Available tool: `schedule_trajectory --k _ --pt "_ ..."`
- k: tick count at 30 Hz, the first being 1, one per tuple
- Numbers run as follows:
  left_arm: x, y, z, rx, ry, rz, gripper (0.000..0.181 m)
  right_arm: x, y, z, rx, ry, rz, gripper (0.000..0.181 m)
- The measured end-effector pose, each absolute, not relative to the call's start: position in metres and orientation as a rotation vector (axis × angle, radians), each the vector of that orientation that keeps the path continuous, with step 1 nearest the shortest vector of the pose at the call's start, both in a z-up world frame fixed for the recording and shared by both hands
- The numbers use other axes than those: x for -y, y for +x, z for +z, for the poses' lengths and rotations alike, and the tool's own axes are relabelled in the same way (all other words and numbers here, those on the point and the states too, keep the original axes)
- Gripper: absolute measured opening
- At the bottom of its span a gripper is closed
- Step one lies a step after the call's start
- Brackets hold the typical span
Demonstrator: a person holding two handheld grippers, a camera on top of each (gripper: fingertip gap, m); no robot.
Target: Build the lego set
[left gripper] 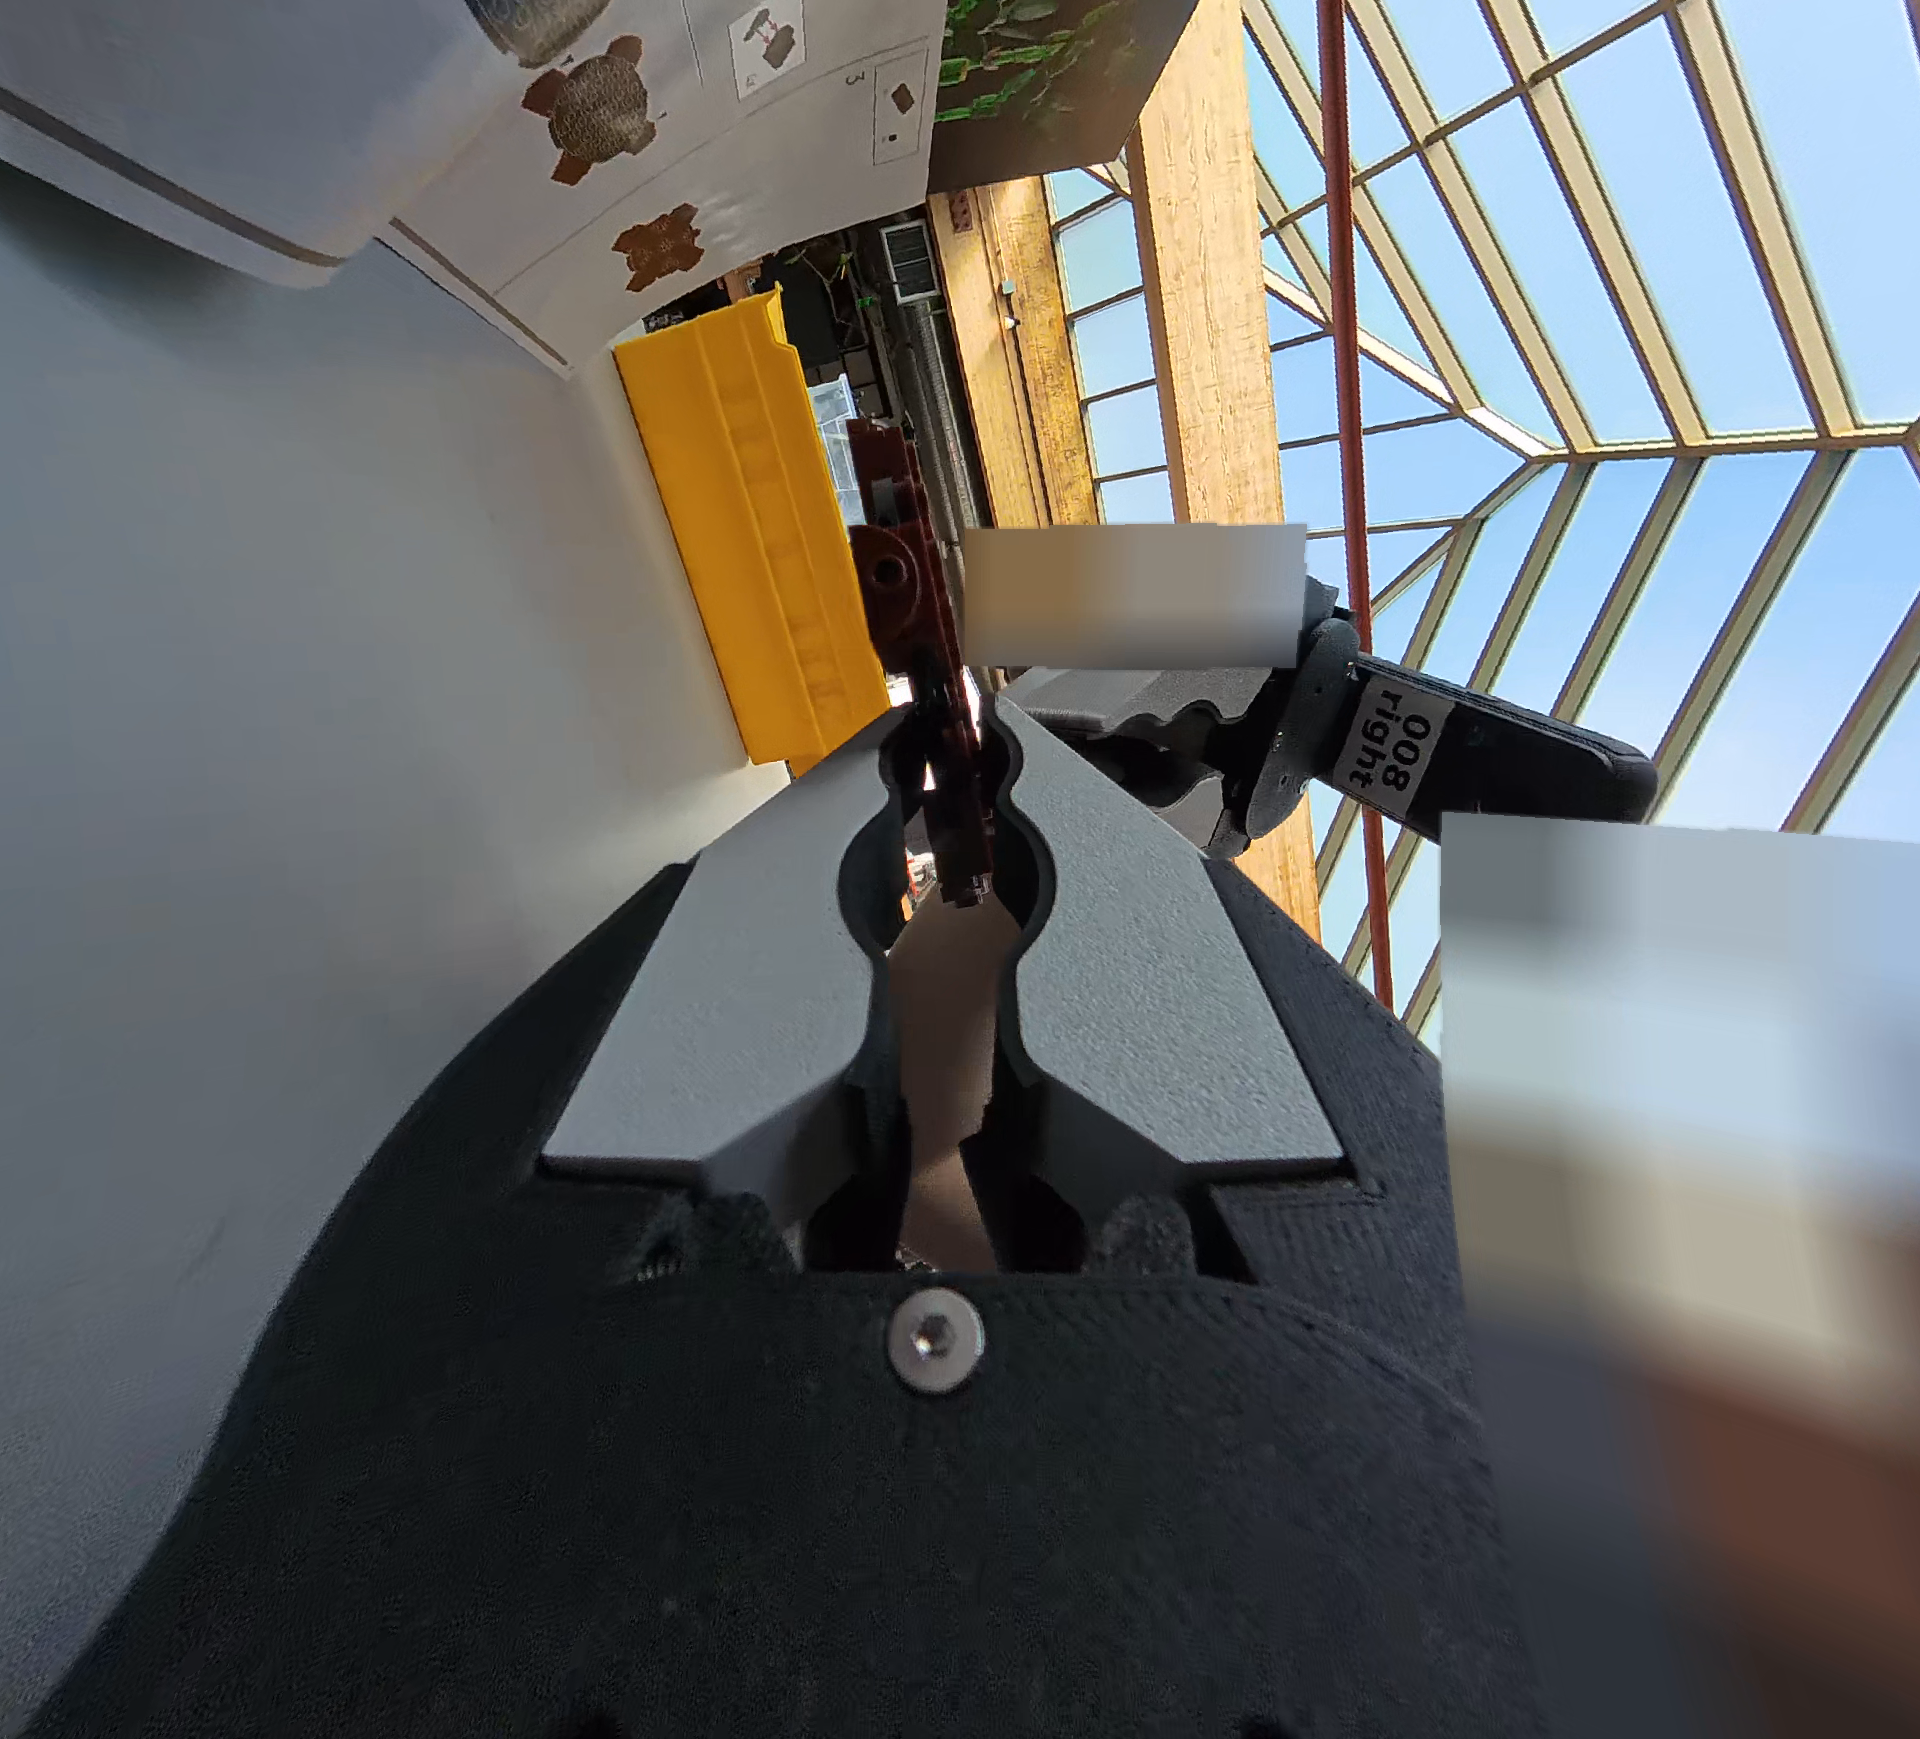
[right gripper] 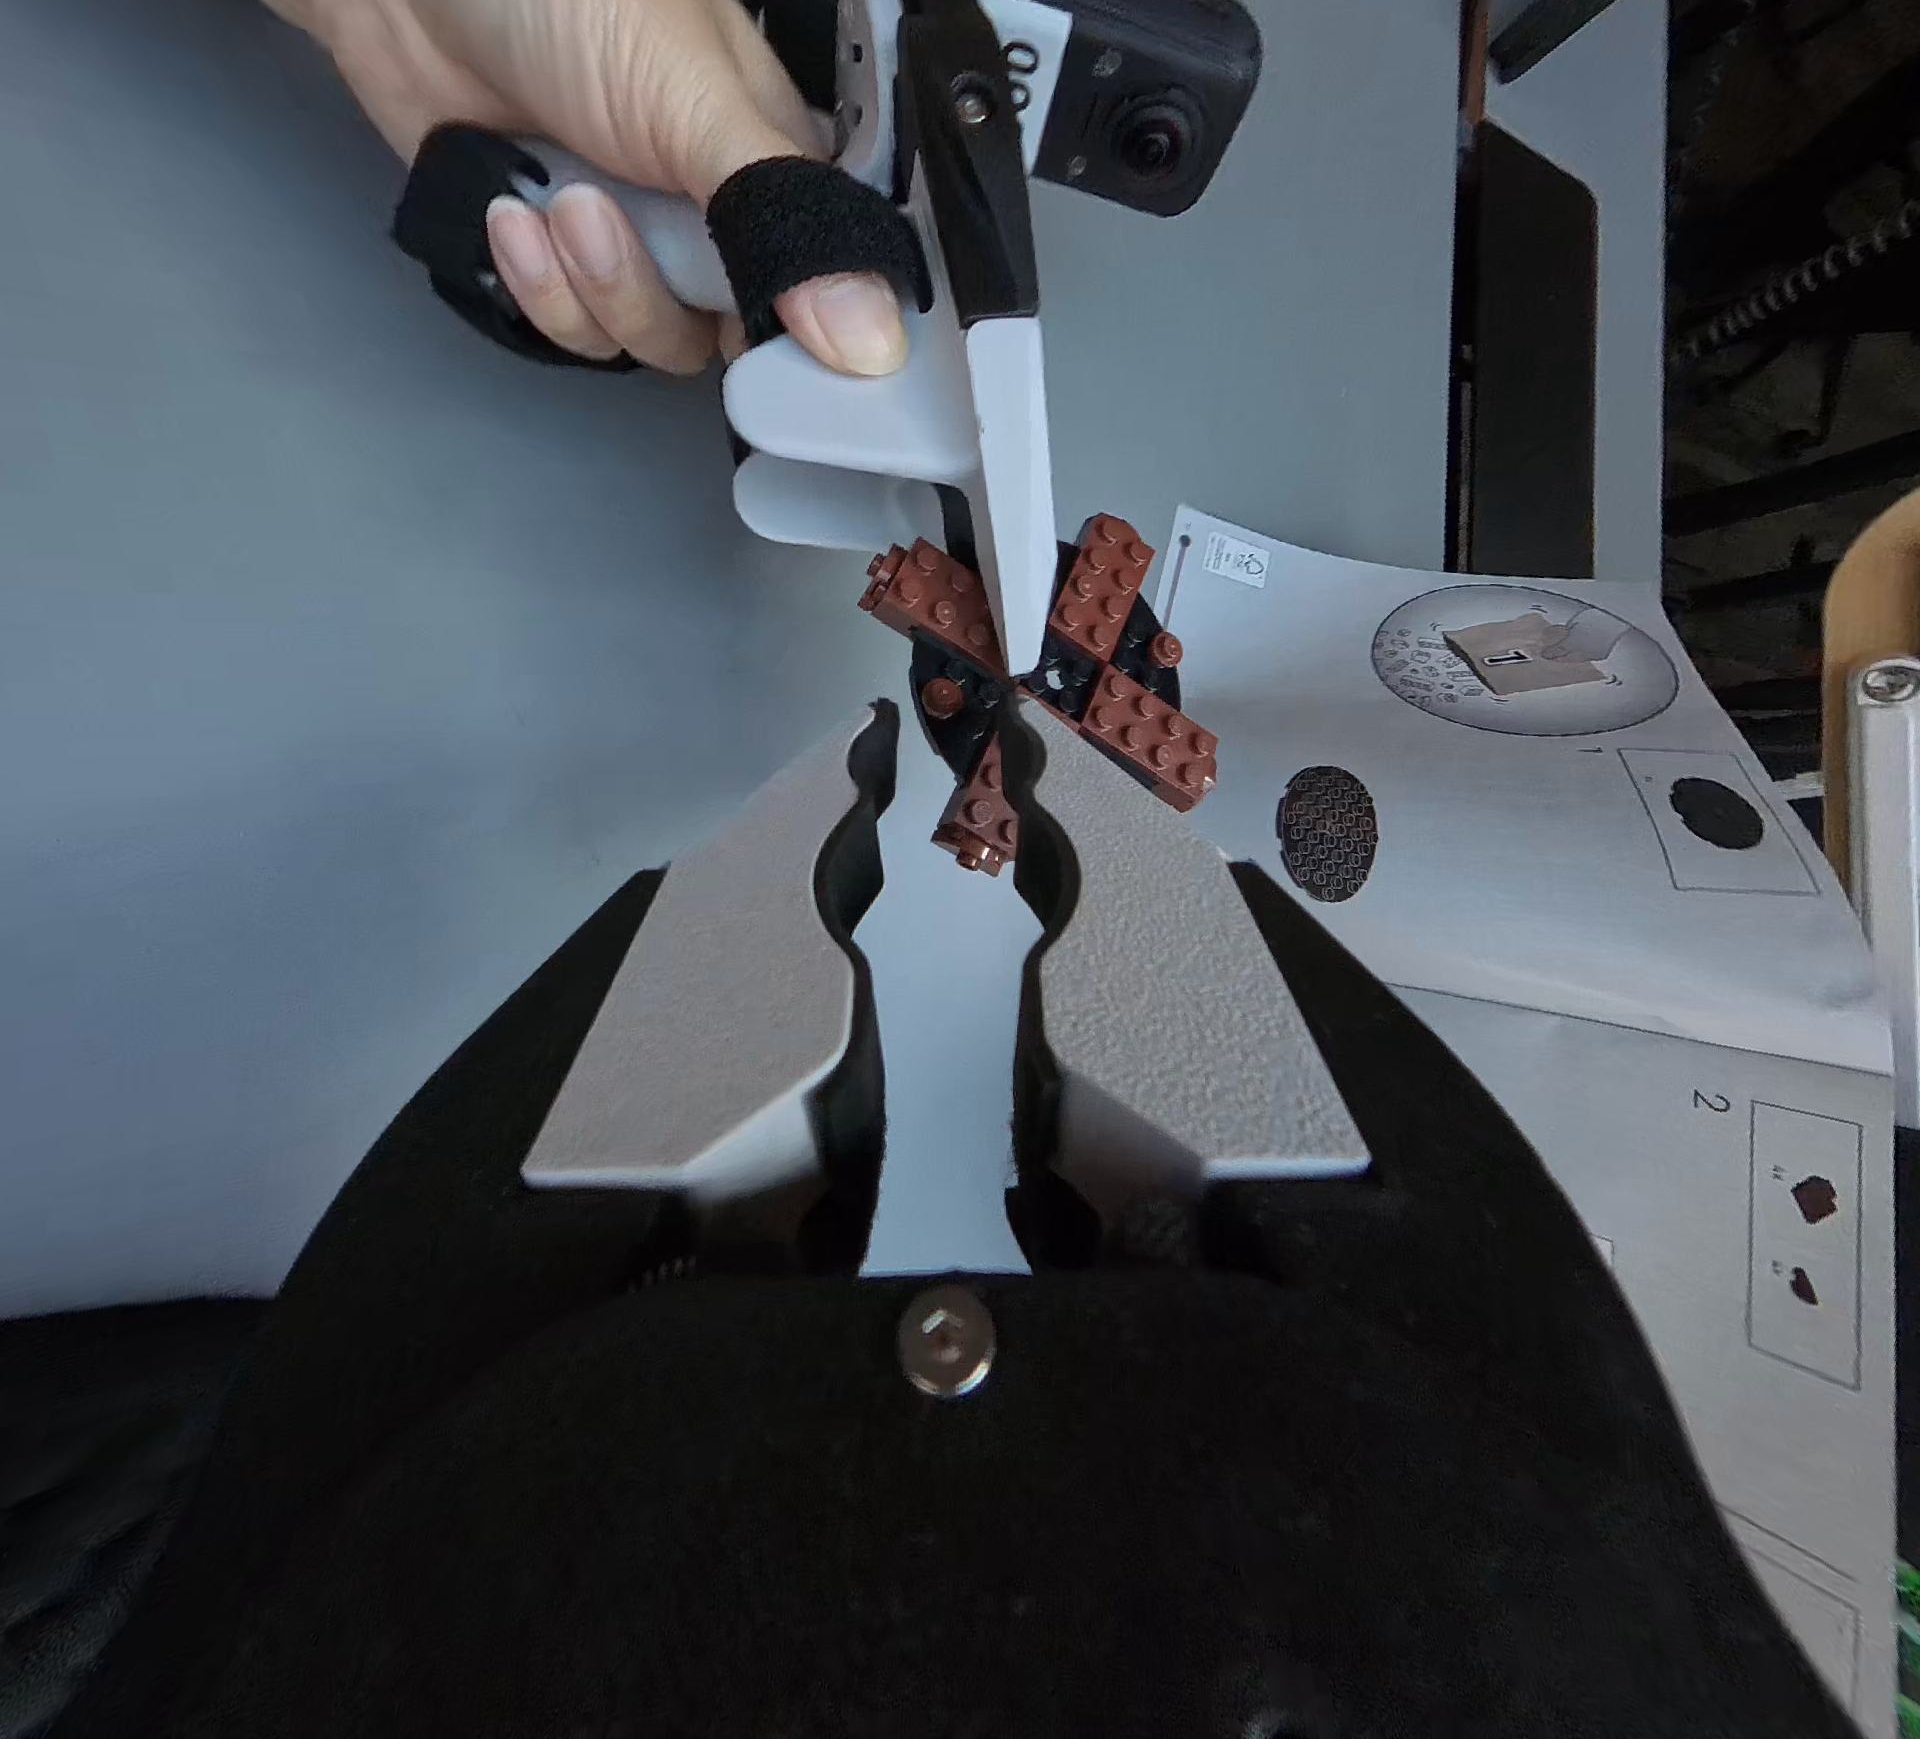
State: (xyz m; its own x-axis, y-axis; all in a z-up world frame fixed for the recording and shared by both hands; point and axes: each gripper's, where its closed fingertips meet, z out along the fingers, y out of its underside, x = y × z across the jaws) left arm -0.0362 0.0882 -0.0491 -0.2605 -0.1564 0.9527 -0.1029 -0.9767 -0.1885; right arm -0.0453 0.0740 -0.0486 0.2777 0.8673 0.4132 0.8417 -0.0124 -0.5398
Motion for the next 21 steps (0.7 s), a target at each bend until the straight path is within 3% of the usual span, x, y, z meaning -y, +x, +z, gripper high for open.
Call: schedule_trajectory --k 6,9,13,21 --pt "-0.105 -0.049 -0.022 -0.364 -1.696 -2.354 0.007 -0.08 -0.025 0.013 0.662 -1.751 0.631 0.02" --pt "-0.104 -0.051 -0.011 -0.431 -1.613 -2.263 0.007 -0.074 -0.017 -0.01 0.325 -1.791 1.018 0.037" --pt "-0.092 -0.045 -0.012 -0.536 -1.6 -2.123 0.007 -0.067 -0.039 -0.011 0.121 -1.64 1.511 0.035" --pt "-0.087 -0.046 -0.003 -0.555 -1.51 -2.106 0.007 -0.078 -0.042 -0.028 0.126 -1.705 1.334 0.038"
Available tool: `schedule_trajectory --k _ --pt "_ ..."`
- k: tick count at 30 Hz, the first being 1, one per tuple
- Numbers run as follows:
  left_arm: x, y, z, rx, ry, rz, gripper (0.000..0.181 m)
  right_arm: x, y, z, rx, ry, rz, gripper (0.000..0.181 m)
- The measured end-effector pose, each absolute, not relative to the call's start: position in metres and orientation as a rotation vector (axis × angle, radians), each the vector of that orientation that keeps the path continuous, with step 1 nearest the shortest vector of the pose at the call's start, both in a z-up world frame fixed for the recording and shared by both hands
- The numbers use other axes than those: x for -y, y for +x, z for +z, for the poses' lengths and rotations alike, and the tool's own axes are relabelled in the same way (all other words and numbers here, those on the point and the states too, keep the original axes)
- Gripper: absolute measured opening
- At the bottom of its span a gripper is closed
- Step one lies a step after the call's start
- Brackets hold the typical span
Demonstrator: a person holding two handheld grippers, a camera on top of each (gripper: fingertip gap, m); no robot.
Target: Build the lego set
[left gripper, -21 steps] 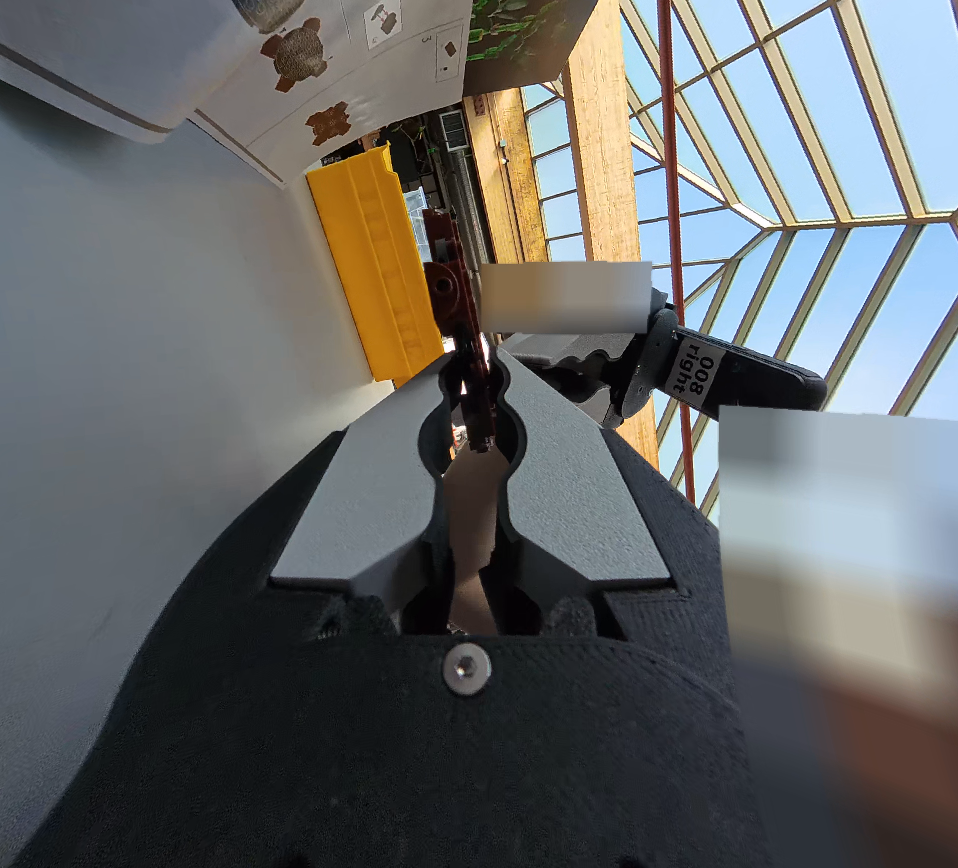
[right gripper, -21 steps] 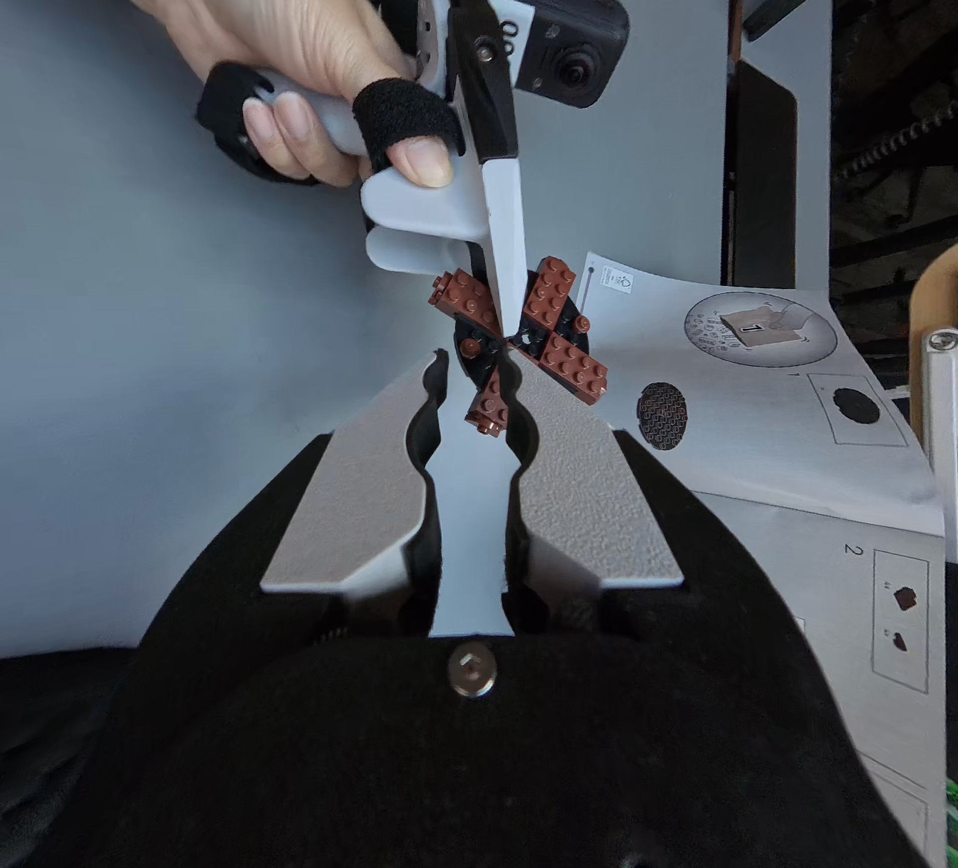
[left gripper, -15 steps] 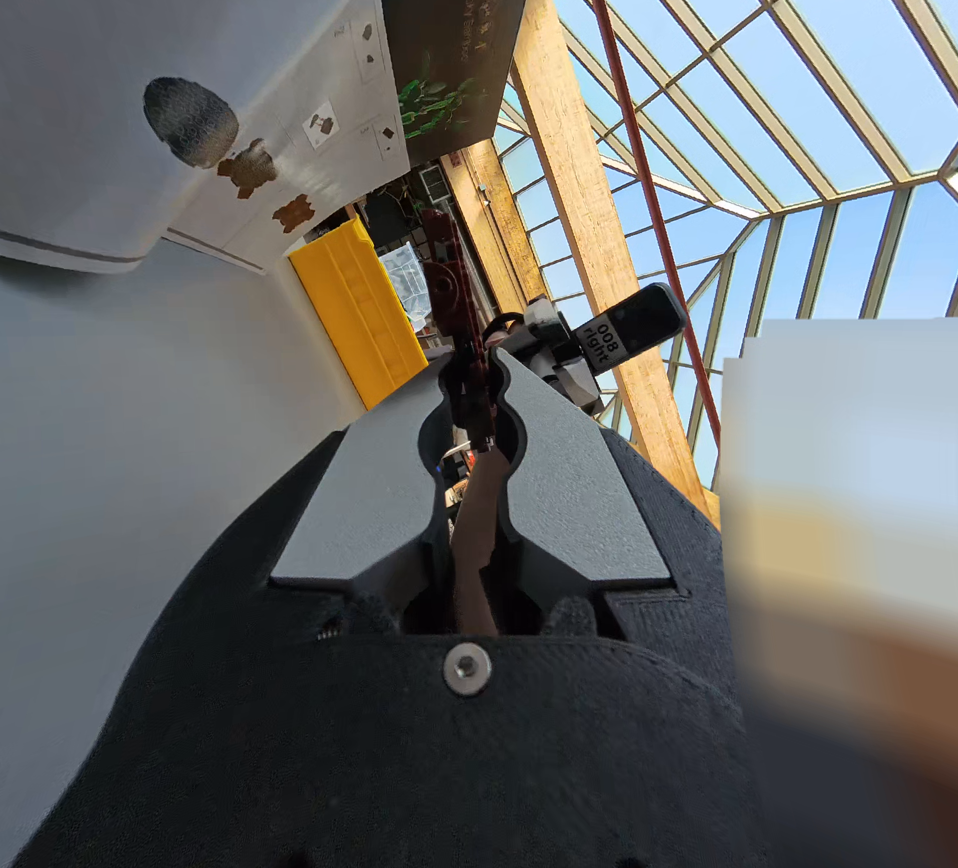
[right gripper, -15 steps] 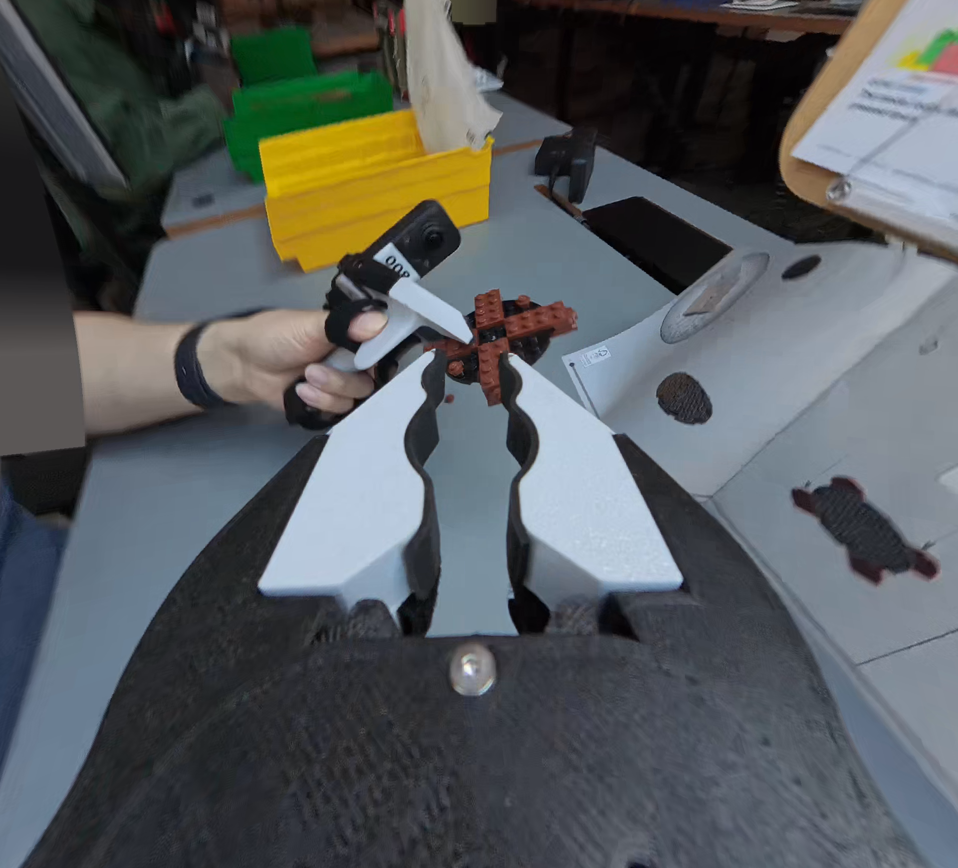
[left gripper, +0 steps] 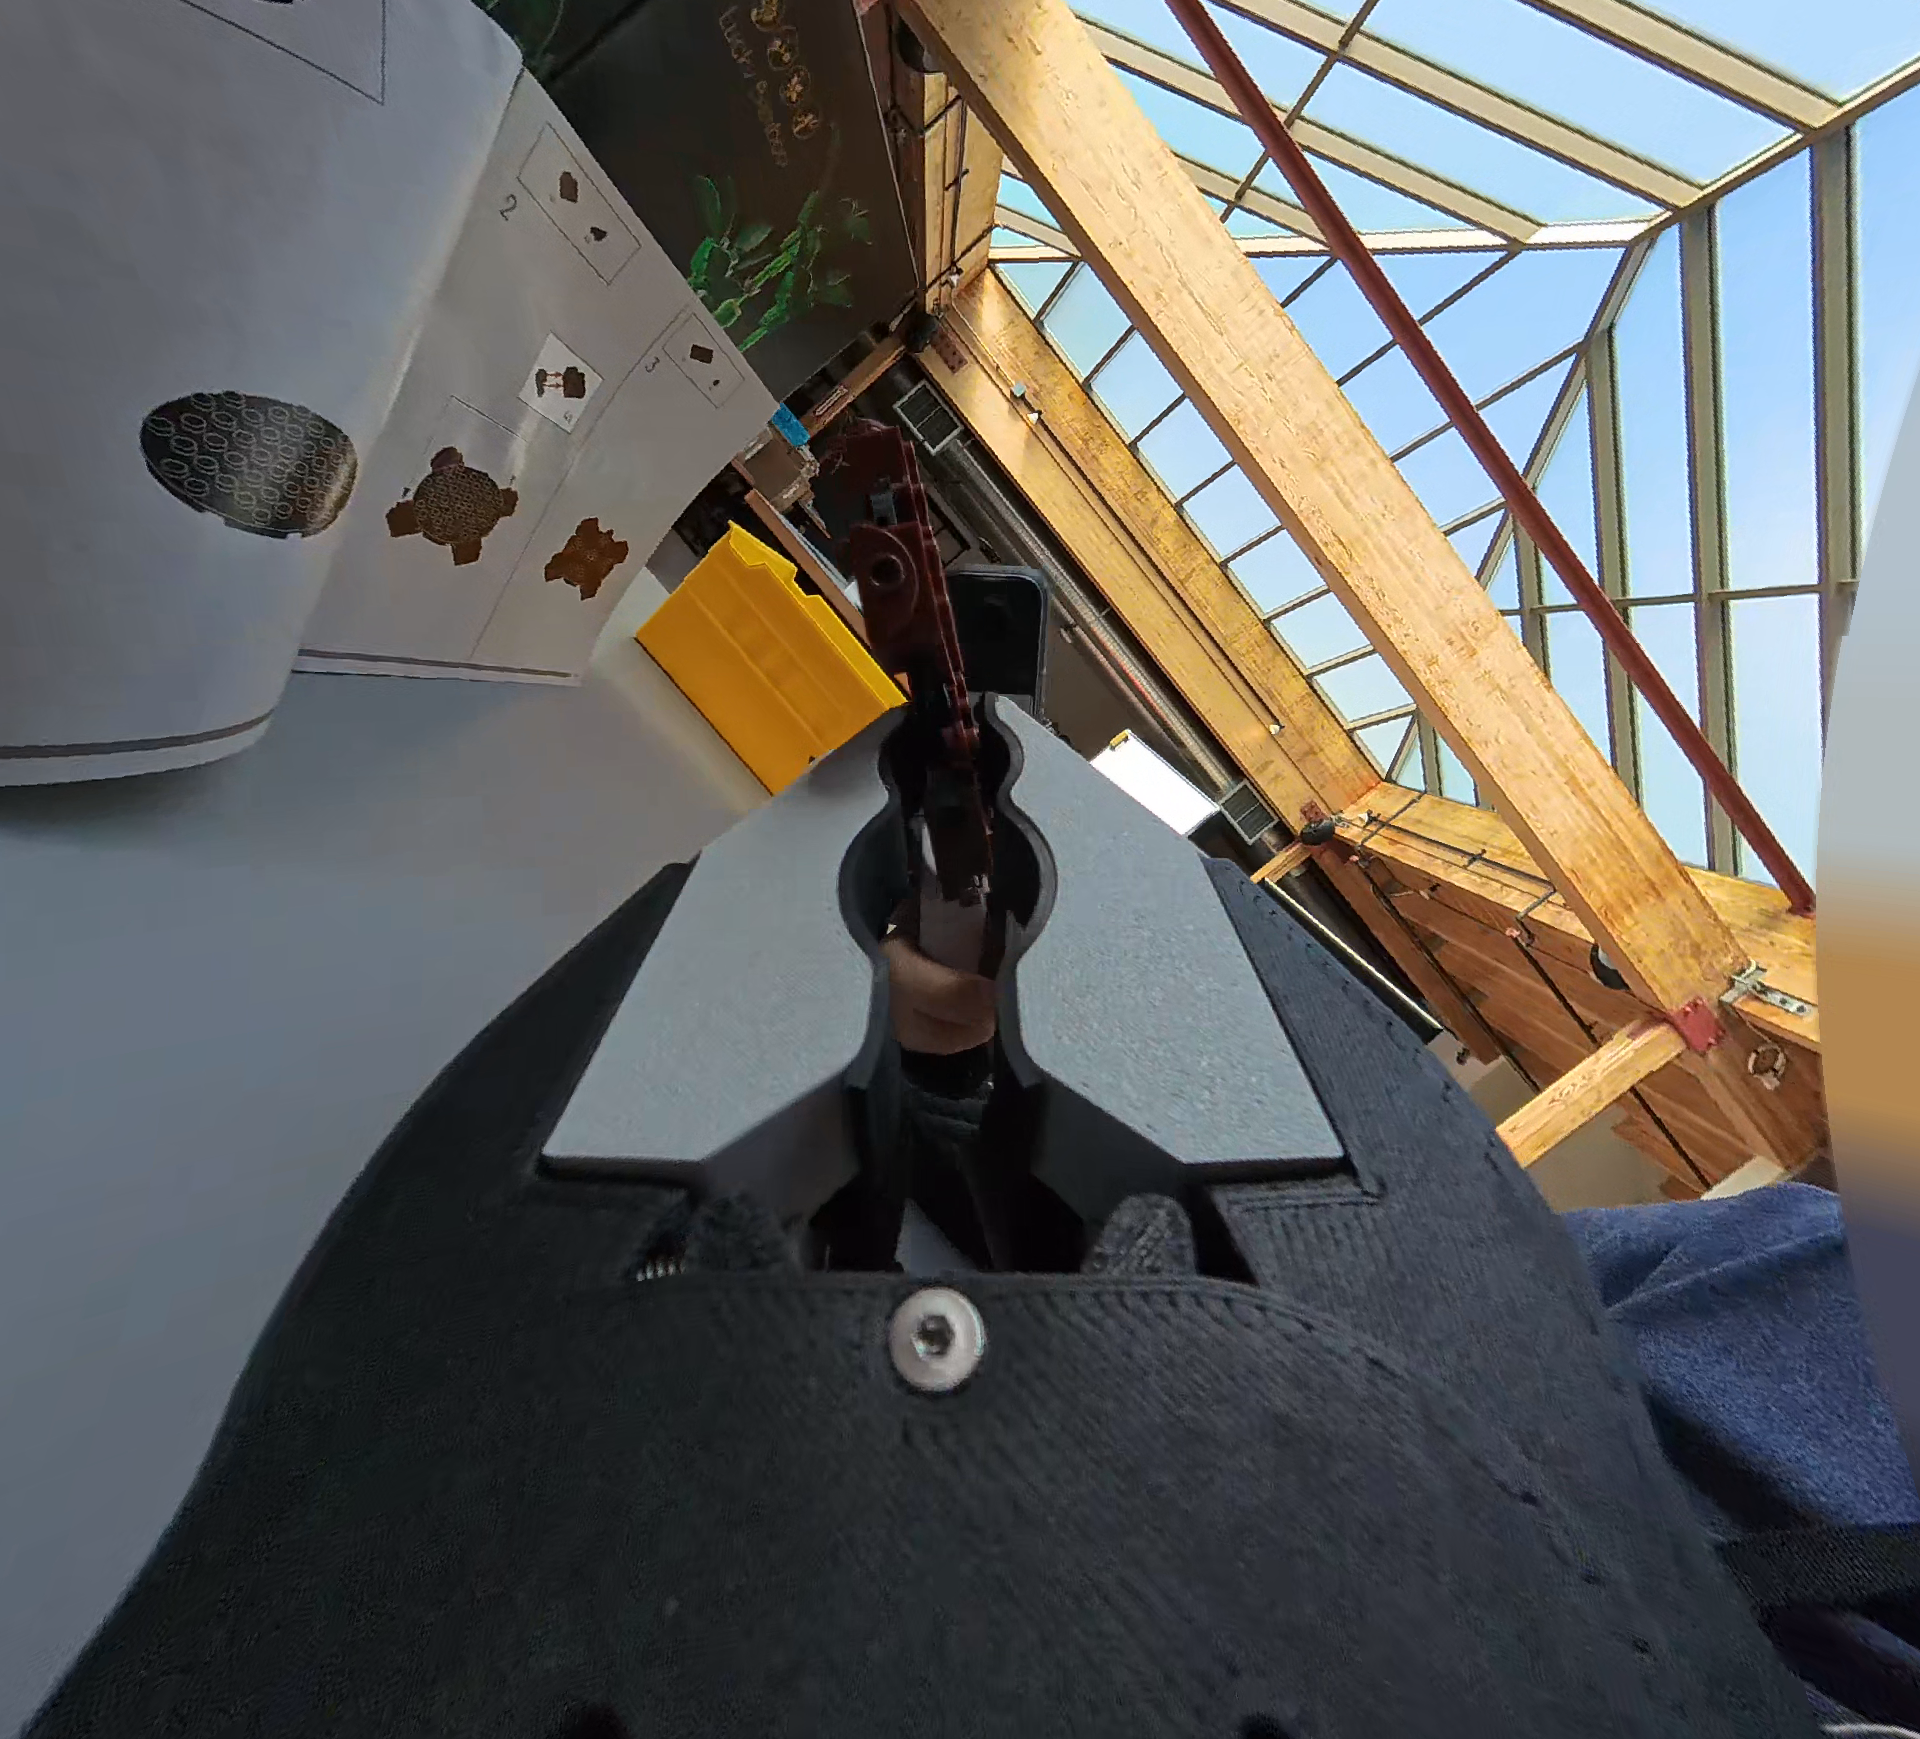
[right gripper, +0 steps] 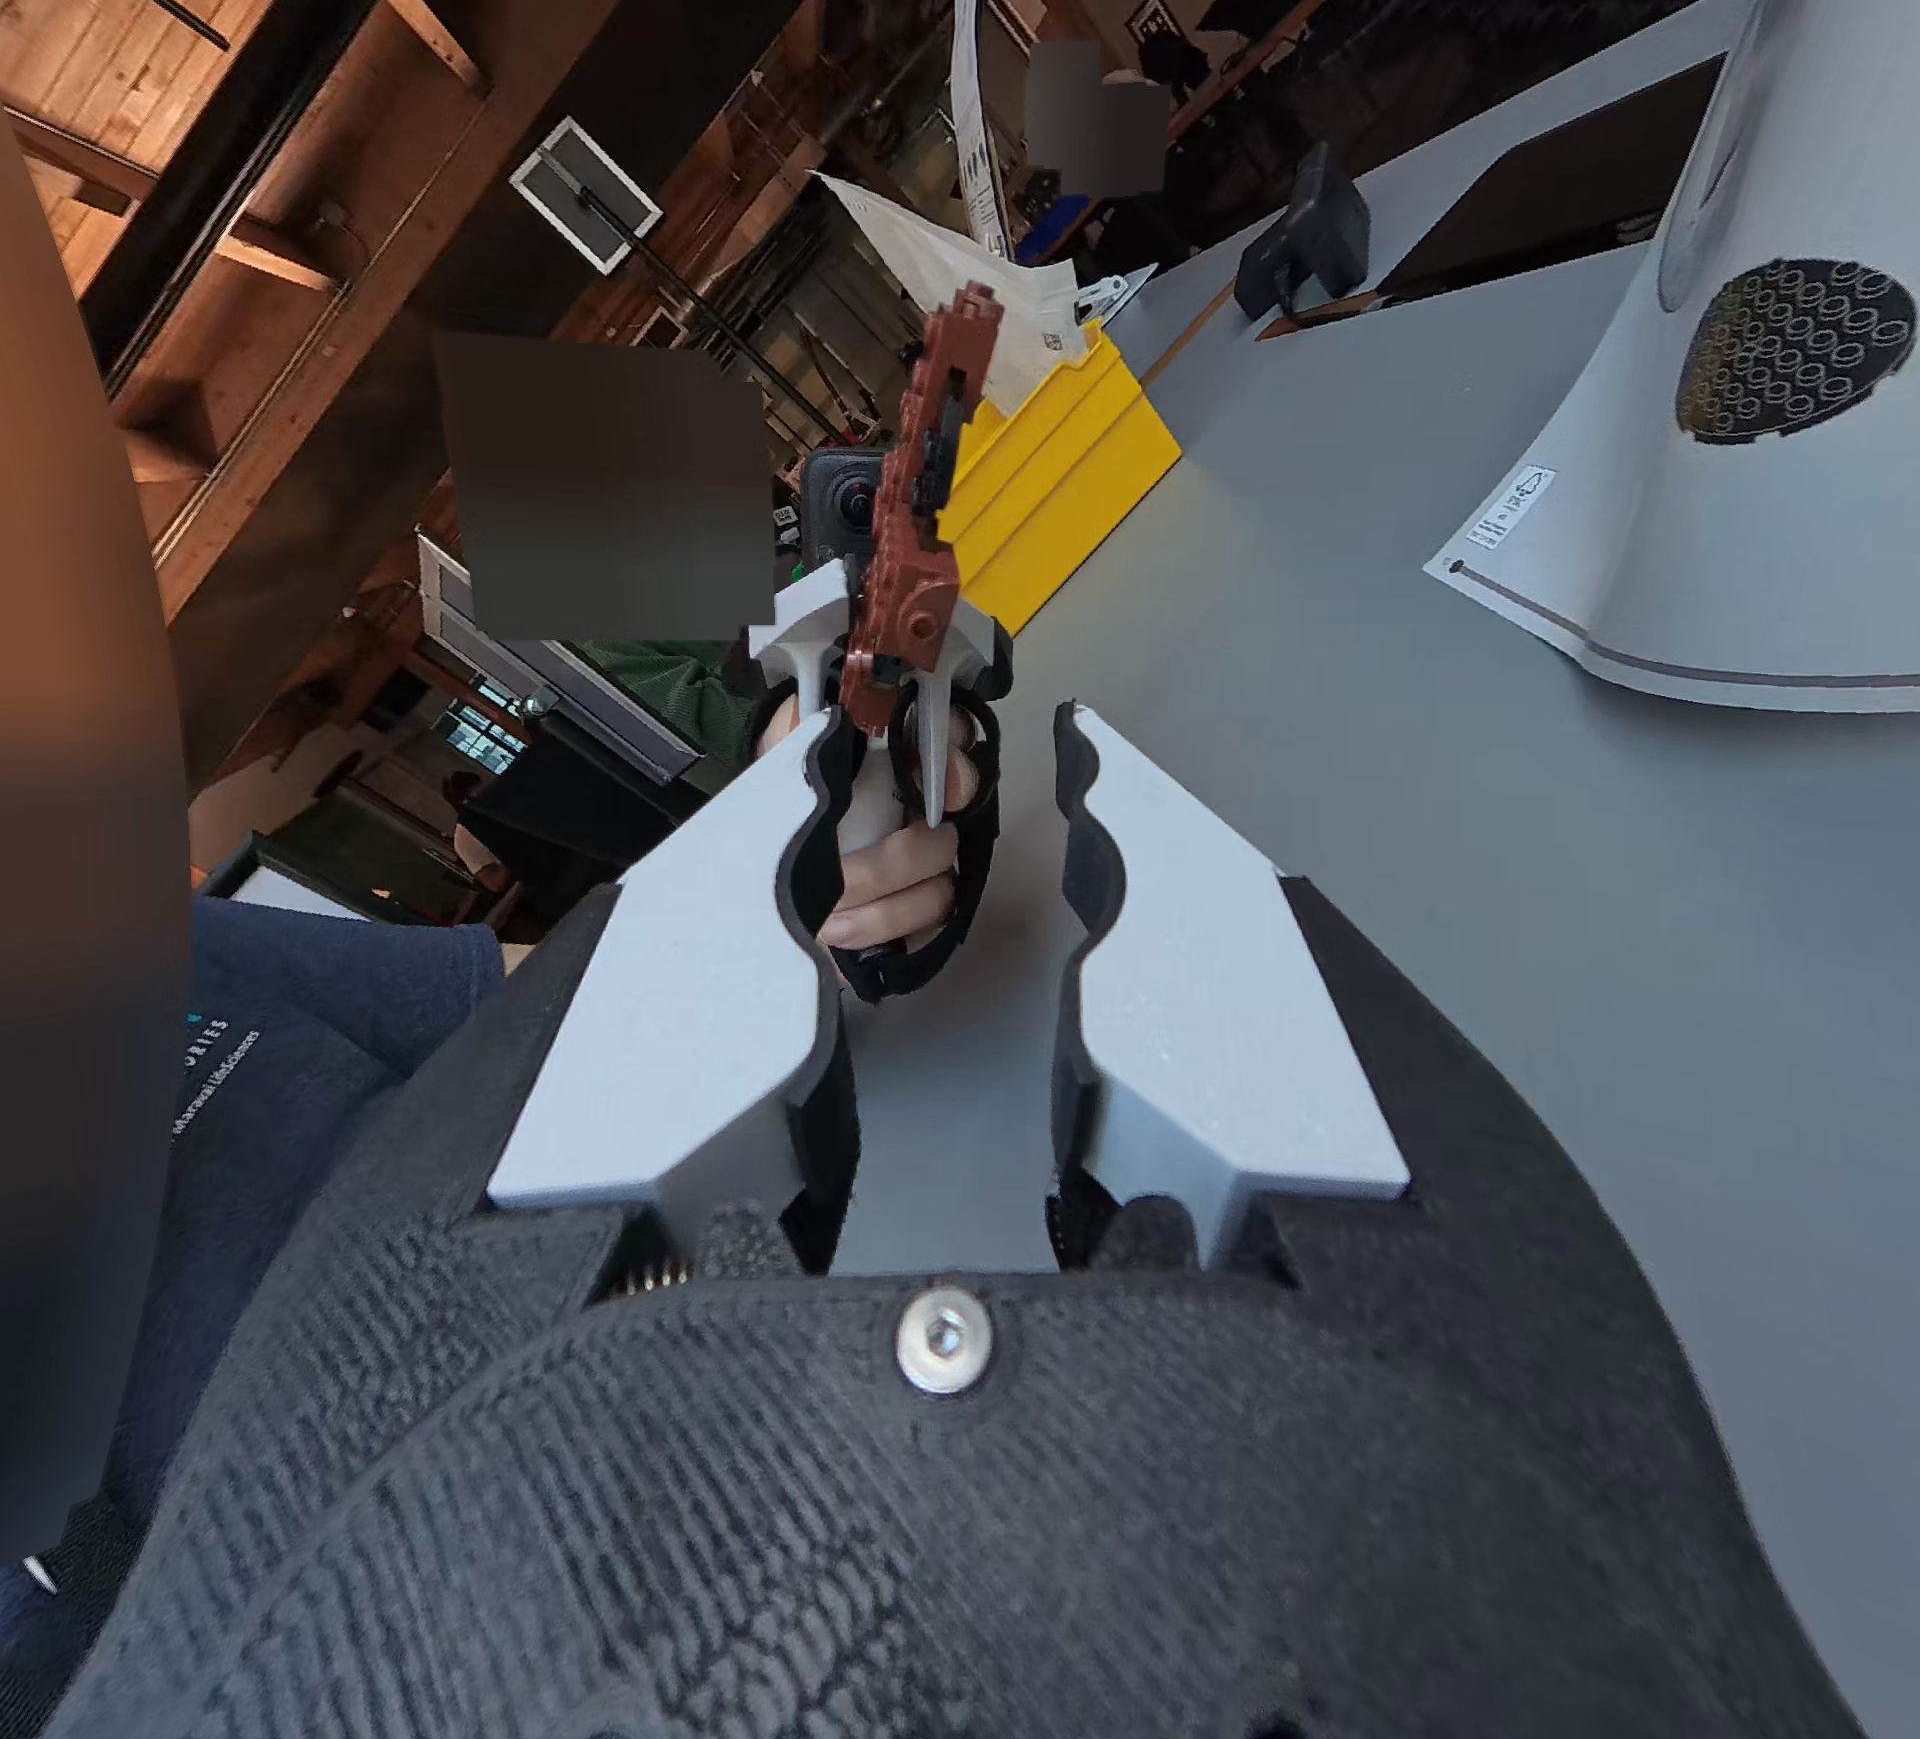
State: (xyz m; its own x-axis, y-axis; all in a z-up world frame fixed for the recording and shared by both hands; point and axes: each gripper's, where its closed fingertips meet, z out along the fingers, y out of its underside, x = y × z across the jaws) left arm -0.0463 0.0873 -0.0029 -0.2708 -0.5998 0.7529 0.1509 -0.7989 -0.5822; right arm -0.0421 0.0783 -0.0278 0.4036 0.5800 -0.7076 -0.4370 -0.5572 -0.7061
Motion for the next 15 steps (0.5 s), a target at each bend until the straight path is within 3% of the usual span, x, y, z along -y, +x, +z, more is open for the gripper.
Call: schedule_trajectory --k 10,15 --pt "-0.07 -0.063 0.035 -0.636 -1.189 -1.973 0.007 -0.067 -0.06 0.013 0.154 -1.323 1.269 0.039" --pt "-0.074 -0.06 0.027 -0.554 -1.248 -1.936 0.007 -0.066 -0.057 0.023 -0.022 -1.169 1.526 0.02"
